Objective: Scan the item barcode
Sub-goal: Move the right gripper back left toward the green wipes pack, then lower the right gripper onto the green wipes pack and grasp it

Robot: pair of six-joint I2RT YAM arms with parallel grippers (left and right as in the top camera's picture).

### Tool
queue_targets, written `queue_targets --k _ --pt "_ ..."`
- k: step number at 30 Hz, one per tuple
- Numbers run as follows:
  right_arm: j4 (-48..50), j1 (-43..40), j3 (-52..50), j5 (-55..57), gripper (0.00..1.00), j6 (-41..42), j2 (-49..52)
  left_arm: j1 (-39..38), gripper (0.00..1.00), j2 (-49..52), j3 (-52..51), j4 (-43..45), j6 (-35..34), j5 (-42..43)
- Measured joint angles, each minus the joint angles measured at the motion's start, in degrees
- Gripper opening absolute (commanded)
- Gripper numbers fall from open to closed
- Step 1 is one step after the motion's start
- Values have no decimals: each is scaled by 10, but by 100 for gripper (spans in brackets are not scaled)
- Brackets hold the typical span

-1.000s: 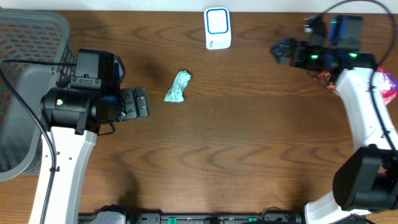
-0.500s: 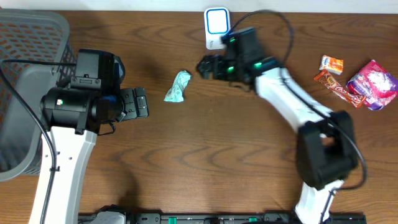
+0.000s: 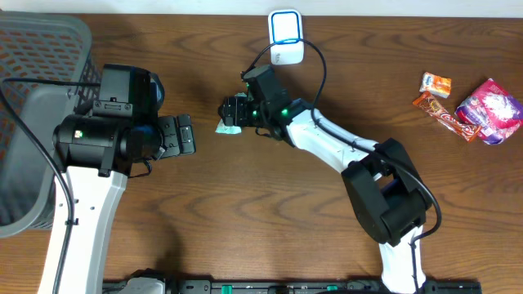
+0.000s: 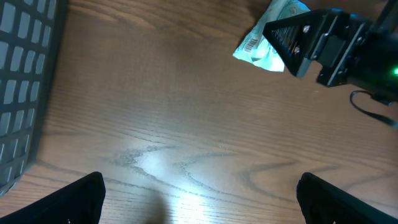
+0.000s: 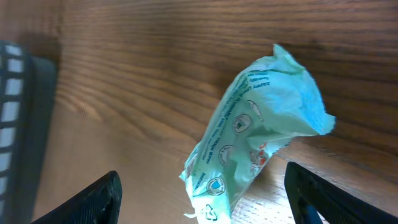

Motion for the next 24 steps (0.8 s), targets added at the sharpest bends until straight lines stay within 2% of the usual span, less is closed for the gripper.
queue_targets --k 8,14,24 --pt "-17 27 0 78 65 3 3 0 98 0 0 0 0 0" --pt "-56 32 0 101 45 6 18 0 98 0 0 0 0 0" --pt "-183 27 5 147 42 5 17 0 98 0 0 0 0 0"
